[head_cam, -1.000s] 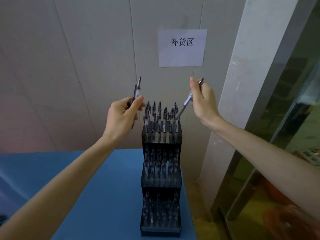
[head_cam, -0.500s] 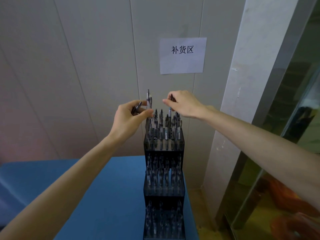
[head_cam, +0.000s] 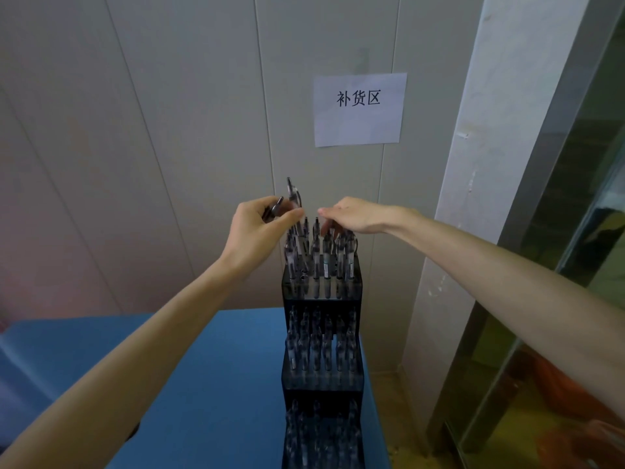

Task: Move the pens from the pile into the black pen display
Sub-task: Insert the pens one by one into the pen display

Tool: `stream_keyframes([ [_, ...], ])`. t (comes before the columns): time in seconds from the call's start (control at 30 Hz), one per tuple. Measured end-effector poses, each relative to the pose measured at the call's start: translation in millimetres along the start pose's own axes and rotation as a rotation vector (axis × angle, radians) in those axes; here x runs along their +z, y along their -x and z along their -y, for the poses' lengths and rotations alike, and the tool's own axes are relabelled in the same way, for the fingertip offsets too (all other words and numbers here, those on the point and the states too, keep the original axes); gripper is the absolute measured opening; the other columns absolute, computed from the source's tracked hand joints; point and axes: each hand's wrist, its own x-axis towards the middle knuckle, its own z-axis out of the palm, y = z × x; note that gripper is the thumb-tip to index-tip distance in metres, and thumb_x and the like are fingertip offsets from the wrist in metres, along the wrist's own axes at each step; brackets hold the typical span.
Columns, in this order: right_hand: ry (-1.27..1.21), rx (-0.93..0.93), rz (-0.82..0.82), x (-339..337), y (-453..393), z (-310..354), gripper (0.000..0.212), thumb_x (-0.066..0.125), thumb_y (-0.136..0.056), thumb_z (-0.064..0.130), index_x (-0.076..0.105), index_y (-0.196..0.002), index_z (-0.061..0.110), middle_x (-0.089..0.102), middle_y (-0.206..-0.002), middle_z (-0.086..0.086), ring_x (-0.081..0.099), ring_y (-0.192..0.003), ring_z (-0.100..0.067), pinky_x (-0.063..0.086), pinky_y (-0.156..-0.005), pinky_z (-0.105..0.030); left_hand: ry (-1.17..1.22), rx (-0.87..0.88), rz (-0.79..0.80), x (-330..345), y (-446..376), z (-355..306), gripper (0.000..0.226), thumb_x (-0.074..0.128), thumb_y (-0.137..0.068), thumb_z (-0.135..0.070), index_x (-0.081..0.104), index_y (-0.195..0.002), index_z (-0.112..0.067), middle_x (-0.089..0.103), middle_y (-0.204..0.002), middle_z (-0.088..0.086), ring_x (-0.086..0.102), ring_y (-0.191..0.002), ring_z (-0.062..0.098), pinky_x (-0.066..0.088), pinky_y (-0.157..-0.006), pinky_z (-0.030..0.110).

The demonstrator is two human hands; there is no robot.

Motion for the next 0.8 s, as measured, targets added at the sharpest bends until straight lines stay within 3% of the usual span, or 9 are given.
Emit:
stream_keyframes([
  [0.1,-0.023,0.03,0.042,1,3,3,0.067,0.019,-0.109,0.052,0.072,-0.12,0.013,0.061,-0.139,-0.014,0.056,-0.124,-0.025,0.034,-0.116,-0.039,-0.031,0.032,-0.042,-2,-10,-6,0.027,0.076,-0.091,-0.031,0.073,-0.113,-0.017,0.071,-0.079,-0.012,0.063,-0.07,0.002,0.051,-0.073,0.02],
  [0.17,-0.071,0.015,0.02,0,6,5,0.073,0.017,-0.107,0.058,0.068,-0.127,0.01,0.06,-0.14,-0.008,0.055,-0.125,-0.022,0.033,-0.117,-0.04,-0.057,0.038,-0.061,-4,-16,-9,0.034,0.078,-0.088,-0.032,0.072,-0.119,-0.018,0.075,-0.087,-0.008,0.07,-0.082,0.008,0.056,-0.081,0.022],
  [0.27,-0.257,-0.106,-0.148,-7,10,7,0.062,0.027,-0.107,0.052,0.061,-0.13,0.005,0.064,-0.129,-0.007,0.058,-0.115,-0.016,0.039,-0.114,-0.037,-0.106,0.047,-0.047,-4,-28,-13,0.035,0.081,-0.085,-0.033,0.073,-0.115,-0.017,0.077,-0.088,-0.007,0.072,-0.082,0.009,0.057,-0.081,0.023],
  [0.37,-0.51,-0.241,-0.306,-21,17,19,0.045,0.04,-0.108,0.039,0.064,-0.126,0.005,0.067,-0.119,-0.009,0.06,-0.105,-0.013,0.047,-0.093,-0.014,-0.128,0.056,-0.022,-4,-39,-19,0.033,0.083,-0.084,-0.032,0.074,-0.112,-0.018,0.077,-0.09,-0.008,0.073,-0.084,0.006,0.058,-0.084,0.024],
  [0.4,-0.559,-0.259,-0.335,-26,19,25,0.043,0.043,-0.107,0.039,0.065,-0.125,0.007,0.069,-0.118,-0.008,0.062,-0.106,-0.015,0.048,-0.087,-0.014,-0.124,0.053,-0.007,-4,-43,-21,0.028,0.083,-0.083,-0.031,0.075,-0.108,-0.021,0.077,-0.091,-0.007,0.073,-0.085,0.008,0.059,-0.086,0.025],
  [0.53,-0.62,-0.294,-0.398,-36,20,36,0.035,0.055,-0.103,0.038,0.07,-0.122,0.012,0.073,-0.116,-0.002,0.066,-0.11,-0.018,0.05,-0.089,-0.03,-0.132,0.031,0.046,3,-54,-27,0.018,0.087,-0.079,-0.03,0.079,-0.092,-0.021,0.077,-0.085,-0.003,0.073,-0.085,0.017,0.06,-0.089,0.037],
  [0.63,-0.646,-0.367,-0.426,-32,20,34,0.025,0.066,-0.099,0.024,0.075,-0.112,0.006,0.076,-0.102,-0.002,0.068,-0.091,-0.003,0.048,-0.078,-0.014,-0.163,0.05,0.077,10,-55,-29,0.02,0.088,-0.077,-0.031,0.08,-0.091,-0.019,0.077,-0.083,-0.003,0.073,-0.081,0.017,0.059,-0.088,0.044],
  [0.7,-0.668,-0.41,-0.472,-29,19,32,0.019,0.069,-0.096,0.016,0.077,-0.104,0.001,0.076,-0.093,-0.004,0.068,-0.081,-0.001,0.048,-0.077,-0.012,-0.188,0.086,0.101,14,-54,-30,0.02,0.085,-0.079,-0.036,0.08,-0.091,-0.021,0.077,-0.084,-0.005,0.073,-0.081,0.017,0.059,-0.086,0.045],
  [0.8,-0.743,-0.38,-0.565,-32,24,25,0.019,0.069,-0.096,0.013,0.075,-0.106,-0.002,0.074,-0.087,-0.006,0.067,-0.073,-0.001,0.048,-0.071,-0.011,-0.22,0.103,0.071,18,-51,-32,0.029,0.072,-0.087,-0.051,0.076,-0.096,-0.024,0.076,-0.084,-0.009,0.065,-0.07,0.003,0.057,-0.073,0.034],
])
